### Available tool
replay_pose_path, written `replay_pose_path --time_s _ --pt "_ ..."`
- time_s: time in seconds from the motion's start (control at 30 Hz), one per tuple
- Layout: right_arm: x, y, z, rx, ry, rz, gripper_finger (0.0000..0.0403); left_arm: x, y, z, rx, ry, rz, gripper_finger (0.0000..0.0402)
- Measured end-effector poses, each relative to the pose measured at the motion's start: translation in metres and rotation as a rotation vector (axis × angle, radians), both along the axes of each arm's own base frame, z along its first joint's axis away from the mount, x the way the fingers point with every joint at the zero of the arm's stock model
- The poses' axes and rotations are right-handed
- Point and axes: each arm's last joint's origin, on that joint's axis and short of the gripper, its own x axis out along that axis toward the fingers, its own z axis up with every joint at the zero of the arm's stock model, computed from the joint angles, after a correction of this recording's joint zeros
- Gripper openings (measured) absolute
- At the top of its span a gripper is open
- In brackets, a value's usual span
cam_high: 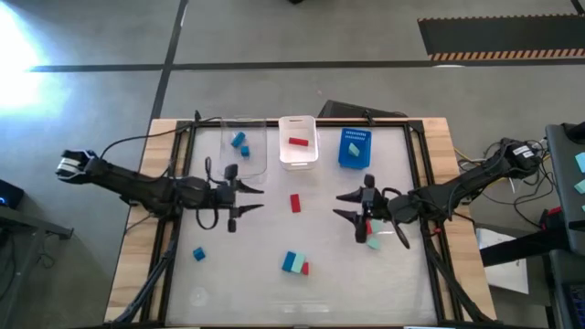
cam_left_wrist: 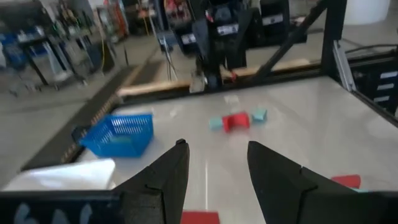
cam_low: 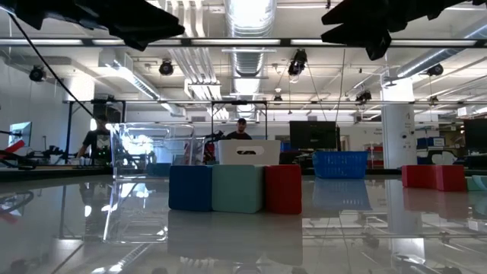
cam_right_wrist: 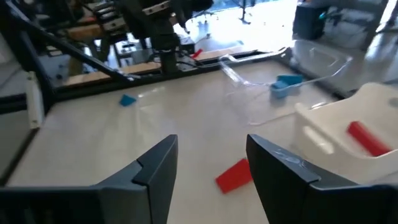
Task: Sort & place blocks by color
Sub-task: Put the right red block into the white bin
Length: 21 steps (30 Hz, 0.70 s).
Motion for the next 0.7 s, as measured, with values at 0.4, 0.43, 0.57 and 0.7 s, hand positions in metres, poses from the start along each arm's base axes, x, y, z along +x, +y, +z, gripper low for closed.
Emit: replay_pose_path --time_s 0.4,0.43,0.57,0.7 --pt "0.009 0.009 0.015 0.117 0.081 -0.017 0.0171 -0.008 0.002 0.004 0.013 -0.054 0.001 0.0148" --pt "0.01 0.009 0.016 0.129 0.115 -0.029 0.0171 -0.009 0.002 0.004 0.013 -0.053 0.001 0.0148" --pt "0.009 0.007 0.019 0.221 0.294 -0.129 0.0171 -0.008 0.002 0.003 0.014 -0.045 0.001 0.0148" --pt "0.002 0.004 0.018 0.323 0.496 -0.311 0.0171 -0.007 0.002 0.002 0.013 -0.041 0.001 0.0148"
